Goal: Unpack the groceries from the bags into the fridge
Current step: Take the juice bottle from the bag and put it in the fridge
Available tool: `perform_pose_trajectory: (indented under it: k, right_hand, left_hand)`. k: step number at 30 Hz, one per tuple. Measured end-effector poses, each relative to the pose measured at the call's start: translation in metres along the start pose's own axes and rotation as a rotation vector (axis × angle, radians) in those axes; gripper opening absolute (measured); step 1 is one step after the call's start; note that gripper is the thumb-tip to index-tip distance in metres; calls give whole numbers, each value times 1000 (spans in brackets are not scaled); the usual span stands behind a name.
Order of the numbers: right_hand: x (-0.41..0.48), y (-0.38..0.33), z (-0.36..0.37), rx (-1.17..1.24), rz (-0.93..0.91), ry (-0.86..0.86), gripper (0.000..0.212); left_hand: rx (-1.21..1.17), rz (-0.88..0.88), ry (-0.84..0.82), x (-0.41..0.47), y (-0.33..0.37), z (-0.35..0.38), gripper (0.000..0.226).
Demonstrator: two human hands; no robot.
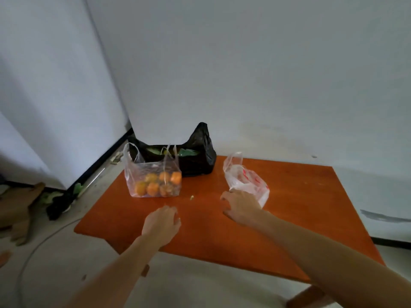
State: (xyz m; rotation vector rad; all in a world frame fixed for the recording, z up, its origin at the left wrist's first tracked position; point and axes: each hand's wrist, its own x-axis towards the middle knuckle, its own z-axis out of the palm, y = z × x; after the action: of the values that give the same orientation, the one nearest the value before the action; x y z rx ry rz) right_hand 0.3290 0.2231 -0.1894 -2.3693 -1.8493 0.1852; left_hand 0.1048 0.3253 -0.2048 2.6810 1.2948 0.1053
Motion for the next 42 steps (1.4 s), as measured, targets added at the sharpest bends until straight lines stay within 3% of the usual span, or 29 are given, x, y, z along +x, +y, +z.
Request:
perform_pose_trajectory:
  k: [6, 10, 13, 15, 20, 23, 29, 32, 35, 37, 42]
  right_hand:
    - [105, -46, 22, 3, 28, -9, 34]
    - [172, -82, 31, 10, 83, -6, 34]
    - [201, -97, 32, 23, 117, 4, 33]
    - [223, -100, 30, 15, 140, 4, 33]
    - [290, -78, 13, 76, 223, 107, 29]
    - [339, -62, 1, 112, 221, 162, 21]
    - [434, -55, 19, -7, 115, -270, 35]
    - [479, -54, 41, -62, 32, -285, 12]
    - [518, -56, 56, -101, -96, -295, 37]
    - [536, -59, 69, -128, -158, -333, 41]
    - [553, -66, 116, -161, -166, -504, 60]
  left_hand:
    - [-32, 27, 6, 83, -92, -6, 17]
    - [-55, 136, 18, 143, -146, -23, 17]
    - [-7, 198, 161, 179, -165, -39, 13]
    - [81, 225, 139, 202, -172, -48, 15]
    - [-39, 323, 190, 276, -181, -52, 24]
    - [106, 380, 143, 326, -183, -51, 23]
    - [448, 390, -197, 408, -193, -29, 33]
    - [470, 403, -206, 447, -205, -13, 41]
    - [478, 382, -242, 476, -218, 4, 39]
    - [426, 326, -269, 491, -228, 14, 34]
    - [222, 175, -285, 518, -258, 45, 22]
